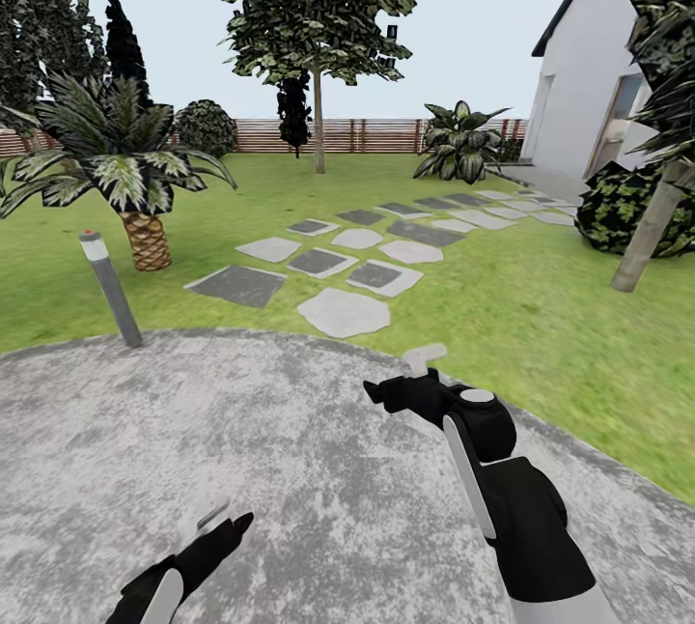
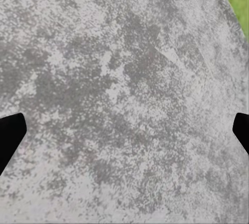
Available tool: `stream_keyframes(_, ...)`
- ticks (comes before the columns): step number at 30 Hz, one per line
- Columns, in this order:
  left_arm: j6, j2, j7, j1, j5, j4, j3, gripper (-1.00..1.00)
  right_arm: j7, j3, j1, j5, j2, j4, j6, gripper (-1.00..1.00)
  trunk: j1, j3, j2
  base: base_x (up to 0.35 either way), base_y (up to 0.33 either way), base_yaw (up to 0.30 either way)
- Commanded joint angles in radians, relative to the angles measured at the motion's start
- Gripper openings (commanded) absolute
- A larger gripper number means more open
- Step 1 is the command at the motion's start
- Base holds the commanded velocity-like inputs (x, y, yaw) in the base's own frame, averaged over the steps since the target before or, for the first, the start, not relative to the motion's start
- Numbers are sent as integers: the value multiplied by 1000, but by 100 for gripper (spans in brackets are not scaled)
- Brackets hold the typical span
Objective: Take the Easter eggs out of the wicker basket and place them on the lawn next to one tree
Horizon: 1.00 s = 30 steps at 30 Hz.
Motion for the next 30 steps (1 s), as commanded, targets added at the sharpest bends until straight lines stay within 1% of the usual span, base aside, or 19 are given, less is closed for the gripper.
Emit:
stream_keyframes(1, 7, 0, -3, 0, 7, -1, 3, 100, 5, 0, -1, 5, 0, -1, 5, 100, 1, -1, -1, 327, 0, 0)
stream_keyframes(30, 7, 0, -2, 0, 7, -1, 3, 100, 5, 0, -1, 5, 0, 0, 5, 100, 1, -1, -1, 327, 0, 0)
